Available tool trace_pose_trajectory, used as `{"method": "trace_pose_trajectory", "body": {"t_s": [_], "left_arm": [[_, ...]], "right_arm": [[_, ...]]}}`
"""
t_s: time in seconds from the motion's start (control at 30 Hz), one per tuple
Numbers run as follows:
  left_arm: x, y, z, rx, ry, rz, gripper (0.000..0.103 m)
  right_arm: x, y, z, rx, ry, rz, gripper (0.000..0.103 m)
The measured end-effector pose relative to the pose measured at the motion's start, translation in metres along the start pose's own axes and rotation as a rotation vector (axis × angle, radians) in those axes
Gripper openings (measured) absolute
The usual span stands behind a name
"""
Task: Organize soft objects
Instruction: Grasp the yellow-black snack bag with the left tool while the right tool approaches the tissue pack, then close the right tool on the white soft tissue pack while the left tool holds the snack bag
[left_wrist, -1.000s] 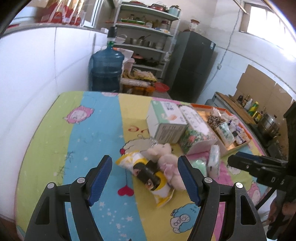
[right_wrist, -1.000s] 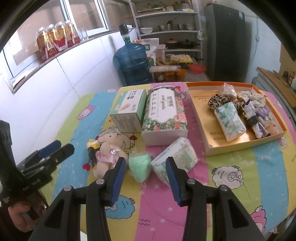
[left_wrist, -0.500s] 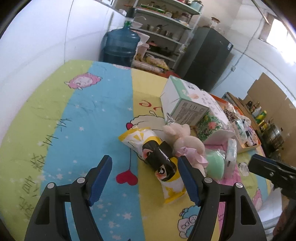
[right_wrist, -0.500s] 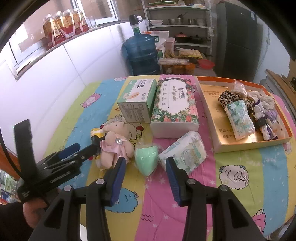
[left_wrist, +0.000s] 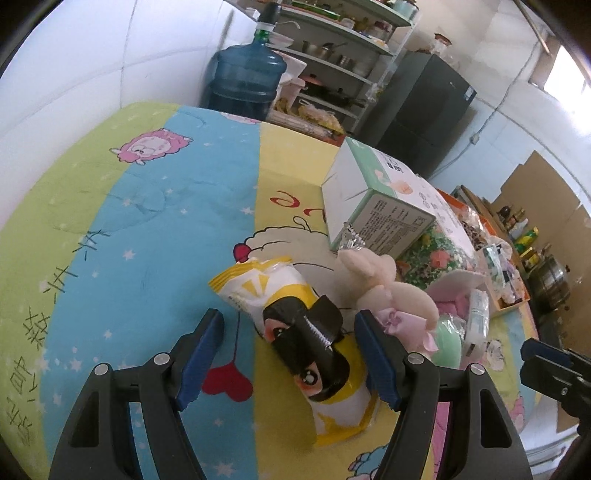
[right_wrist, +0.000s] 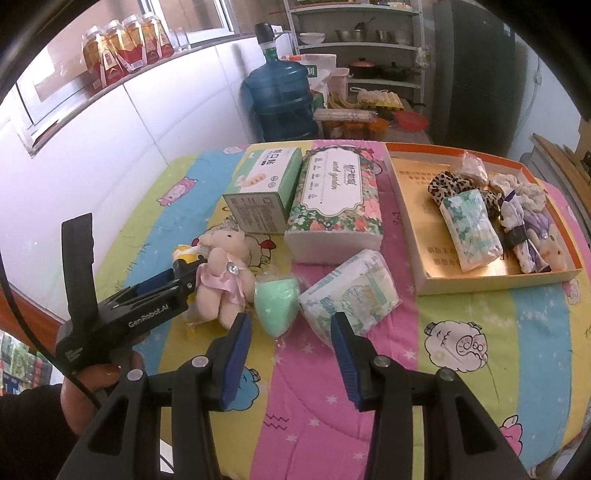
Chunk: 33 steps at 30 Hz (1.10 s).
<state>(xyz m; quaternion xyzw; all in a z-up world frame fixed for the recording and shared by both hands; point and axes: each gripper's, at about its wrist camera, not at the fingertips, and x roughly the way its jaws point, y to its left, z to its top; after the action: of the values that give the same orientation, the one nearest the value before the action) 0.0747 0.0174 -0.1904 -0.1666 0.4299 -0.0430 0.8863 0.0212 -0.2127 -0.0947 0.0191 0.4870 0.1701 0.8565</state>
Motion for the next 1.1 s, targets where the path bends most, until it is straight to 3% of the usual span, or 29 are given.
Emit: {"method": "trace_pose_trajectory", "body": {"t_s": [0.1,0.17,0.27,0.53,0.6,0.67,0.7,0.93,1.1], "left_arm": [[0.004,-0.005,0.001,0.022,-0.003,0.014,0.065],[0.005,-0.006,0.001,0.027,-0.005,0.0,0.049],[0.006,-0.006,0.001,0.019,0.003,-0.04,0.045],[-0.009,-0.002,0.001,0.024,-0.036,-0.034,0.042],[-0.016,0.001,0.003,0.04,-0.057,-0.025,0.042],[-0.024,0.004,0.007,0.053,-0.078,-0.017,0.042],[-0.028,0.005,0.009,0.059,-0.09,-0.013,0.042],[-0.044,0.019,0.019,0.079,-0.122,-0.03,0.041],[-0.049,0.029,0.02,0.102,-0.118,-0.041,0.041]], "right_arm": [[0.002,-0.002,0.0,0.001,0.004,0.0,0.045],[0.004,-0.004,0.0,0.004,0.005,-0.002,0.045],[0.008,-0.008,0.001,0.021,0.008,0.001,0.045],[0.018,-0.024,0.005,0.128,-0.011,0.013,0.045],[0.022,-0.031,0.006,0.194,-0.024,0.031,0.055],[0.025,-0.04,0.006,0.269,-0.036,0.046,0.083],[0.026,-0.043,0.005,0.304,-0.048,0.048,0.085],[0.038,-0.063,-0.002,0.524,-0.073,0.082,0.086],[0.05,-0.067,-0.006,0.593,-0.066,0.075,0.086]]}}
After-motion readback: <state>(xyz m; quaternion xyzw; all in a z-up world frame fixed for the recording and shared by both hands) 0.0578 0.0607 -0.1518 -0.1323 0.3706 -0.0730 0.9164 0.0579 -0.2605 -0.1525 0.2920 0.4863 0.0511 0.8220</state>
